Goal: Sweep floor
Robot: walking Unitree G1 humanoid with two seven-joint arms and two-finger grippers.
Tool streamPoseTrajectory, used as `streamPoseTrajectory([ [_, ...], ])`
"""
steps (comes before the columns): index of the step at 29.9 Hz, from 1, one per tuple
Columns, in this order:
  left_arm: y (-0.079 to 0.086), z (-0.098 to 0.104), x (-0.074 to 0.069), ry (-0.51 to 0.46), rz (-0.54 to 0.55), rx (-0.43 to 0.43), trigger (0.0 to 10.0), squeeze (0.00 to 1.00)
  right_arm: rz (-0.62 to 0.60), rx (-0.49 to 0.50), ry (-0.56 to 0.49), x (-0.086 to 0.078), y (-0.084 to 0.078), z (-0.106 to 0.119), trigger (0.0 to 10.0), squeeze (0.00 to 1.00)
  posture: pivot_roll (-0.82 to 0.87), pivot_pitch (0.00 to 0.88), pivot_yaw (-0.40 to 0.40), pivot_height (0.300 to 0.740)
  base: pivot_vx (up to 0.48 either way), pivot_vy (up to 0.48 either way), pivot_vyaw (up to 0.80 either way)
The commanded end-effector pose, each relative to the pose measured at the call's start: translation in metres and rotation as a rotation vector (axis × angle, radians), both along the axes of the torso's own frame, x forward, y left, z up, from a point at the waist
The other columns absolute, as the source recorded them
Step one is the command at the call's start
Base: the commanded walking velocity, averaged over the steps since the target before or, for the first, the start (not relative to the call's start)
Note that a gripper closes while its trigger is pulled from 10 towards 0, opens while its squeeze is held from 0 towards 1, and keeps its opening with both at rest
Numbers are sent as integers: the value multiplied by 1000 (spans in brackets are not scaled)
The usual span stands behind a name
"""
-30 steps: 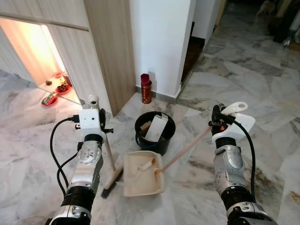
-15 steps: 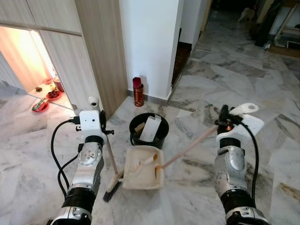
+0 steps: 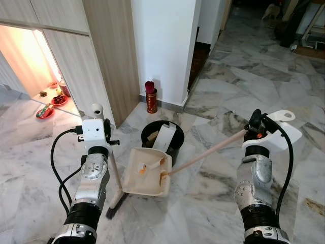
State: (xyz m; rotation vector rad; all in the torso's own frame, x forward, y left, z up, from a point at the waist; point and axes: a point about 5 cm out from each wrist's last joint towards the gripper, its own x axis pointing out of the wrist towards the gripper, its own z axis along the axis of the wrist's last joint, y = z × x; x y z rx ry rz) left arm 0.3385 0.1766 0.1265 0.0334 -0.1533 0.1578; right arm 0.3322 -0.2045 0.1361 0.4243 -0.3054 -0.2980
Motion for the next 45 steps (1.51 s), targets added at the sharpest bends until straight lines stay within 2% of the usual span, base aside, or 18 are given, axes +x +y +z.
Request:
streamPoseTrajectory([
  [1,2,13,4,-50,9,12,10000,0,-16,36,-97,1,-1,21,10000,0,36,0,39,740,0,0,0],
  [6,2,13,5,-52,16,12,10000,0,-14,13,-136,2,0,36,10000,0,36,0,38,740,0,0,0],
  [10,2,12,5,-47,17,15,10000,0,-18,-54,-135,5,-4,41,10000,0,30,0,40,740,0,0,0],
  [18,1,11,5,-47,12,16,10000,0,-102,-71,-157,9,-27,54,10000,0,29,0,40,740,0,0,0],
  [28,-3,12,4,-67,0,14,10000,0,-156,-70,-204,10,-40,68,10000,0,30,0,42,740,0,0,0],
  [34,-2,11,3,-57,-3,9,10000,0,-155,-71,-208,12,-39,70,10000,0,28,0,41,740,0,0,0],
  [42,-3,9,2,-55,-3,3,10000,0,-76,-123,-128,17,-28,54,10000,0,31,0,35,740,0,0,0],
  [45,-3,9,2,-55,-3,3,10000,0,-76,-123,-128,17,-28,54,10000,0,31,0,35,740,0,0,0],
])
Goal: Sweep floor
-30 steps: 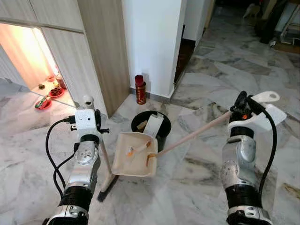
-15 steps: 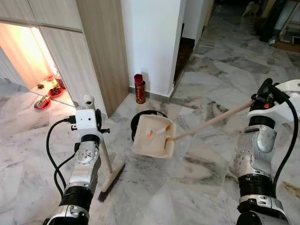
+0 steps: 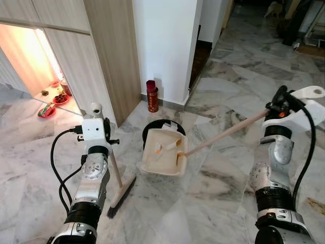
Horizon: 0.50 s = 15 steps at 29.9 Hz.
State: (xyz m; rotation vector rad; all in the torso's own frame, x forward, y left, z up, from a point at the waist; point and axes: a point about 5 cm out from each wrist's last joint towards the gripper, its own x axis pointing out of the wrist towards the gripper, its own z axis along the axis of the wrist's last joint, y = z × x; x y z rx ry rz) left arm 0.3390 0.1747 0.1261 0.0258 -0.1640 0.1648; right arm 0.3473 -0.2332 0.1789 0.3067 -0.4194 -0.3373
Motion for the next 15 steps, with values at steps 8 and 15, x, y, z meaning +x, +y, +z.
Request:
streamPoseTrajectory([
  [8,-1,9,2,-44,-9,10,10000,0,5,-4,-45,2,1,12,10000,0,31,0,35,740,0,0,0],
  [15,-1,9,2,-44,-9,10,10000,0,5,-4,-45,2,1,12,10000,0,31,0,35,740,0,0,0],
])
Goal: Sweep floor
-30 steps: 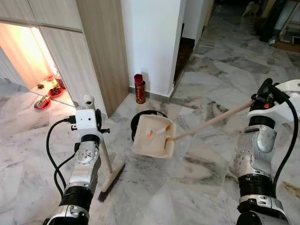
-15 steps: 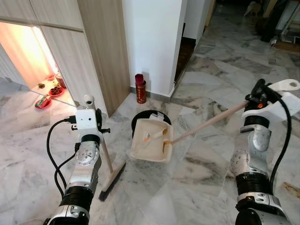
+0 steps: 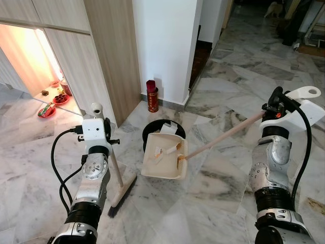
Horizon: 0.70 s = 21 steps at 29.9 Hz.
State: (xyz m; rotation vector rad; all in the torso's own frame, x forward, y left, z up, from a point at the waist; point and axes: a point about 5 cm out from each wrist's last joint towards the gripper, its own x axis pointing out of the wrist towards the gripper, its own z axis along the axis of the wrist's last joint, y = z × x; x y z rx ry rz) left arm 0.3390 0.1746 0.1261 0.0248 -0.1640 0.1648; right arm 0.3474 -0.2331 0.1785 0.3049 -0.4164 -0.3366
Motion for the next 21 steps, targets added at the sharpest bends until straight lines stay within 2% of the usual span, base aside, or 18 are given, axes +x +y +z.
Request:
streamPoseTrajectory([
  [1,-1,9,2,-44,-9,11,10000,0,4,-3,-48,2,1,12,10000,0,31,0,35,740,0,0,0],
  [13,-1,9,2,-44,-9,11,10000,0,12,-12,-37,3,2,10,10000,0,32,0,34,740,0,0,0],
  [14,-5,13,1,-63,-35,25,10000,0,180,-225,46,12,14,7,10000,0,37,0,34,740,0,0,0],
  [15,-6,14,0,-69,-42,28,10000,0,227,-284,72,14,17,6,10000,0,38,0,34,740,0,0,0],
  [16,-6,15,0,-72,-45,31,10000,0,253,-314,88,15,19,4,10000,0,40,0,32,740,0,0,0],
  [21,-5,15,0,-73,-43,31,10000,0,260,-320,96,14,20,2,10000,0,40,0,33,740,0,0,0],
])
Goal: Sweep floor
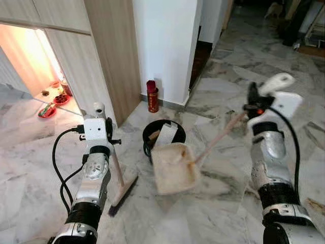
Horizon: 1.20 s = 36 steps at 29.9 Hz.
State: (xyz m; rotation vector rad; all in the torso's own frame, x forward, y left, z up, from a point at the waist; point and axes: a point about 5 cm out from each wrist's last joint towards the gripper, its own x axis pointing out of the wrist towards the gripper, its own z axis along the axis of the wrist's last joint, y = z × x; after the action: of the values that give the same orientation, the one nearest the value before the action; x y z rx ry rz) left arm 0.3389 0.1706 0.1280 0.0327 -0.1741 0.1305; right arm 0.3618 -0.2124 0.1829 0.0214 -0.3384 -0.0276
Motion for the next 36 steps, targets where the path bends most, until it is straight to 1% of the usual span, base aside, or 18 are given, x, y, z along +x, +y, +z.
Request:
streamPoseTrajectory([
  [1,-1,13,0,-65,-9,19,10000,0,2,4,13,0,-1,-2,10000,0,40,0,33,740,0,0,0],
  [9,0,14,0,-68,-15,23,10000,0,5,2,7,-1,-3,-3,10000,0,39,0,37,740,0,0,0],
  [12,0,15,0,-72,-15,26,10000,0,-12,27,-18,-3,-3,-2,10000,0,42,0,40,740,0,0,0],
  [19,1,19,0,-87,-13,35,10000,0,-14,42,-57,-5,-1,0,10000,0,43,0,44,740,0,0,0],
  [24,2,24,0,-115,-3,45,10000,0,19,-24,-143,-7,5,12,10000,0,44,0,44,740,0,0,0],
  [28,2,24,0,-115,-3,46,10000,0,26,-51,-180,-9,8,17,10000,0,44,0,45,740,0,0,0],
  [31,2,24,-1,-115,-5,47,10000,0,56,-98,-230,-11,15,23,10000,0,45,0,45,740,0,0,0],
  [36,2,24,-1,-117,-5,48,10000,0,72,-106,-246,-12,21,24,10000,0,45,0,44,740,0,0,0],
])
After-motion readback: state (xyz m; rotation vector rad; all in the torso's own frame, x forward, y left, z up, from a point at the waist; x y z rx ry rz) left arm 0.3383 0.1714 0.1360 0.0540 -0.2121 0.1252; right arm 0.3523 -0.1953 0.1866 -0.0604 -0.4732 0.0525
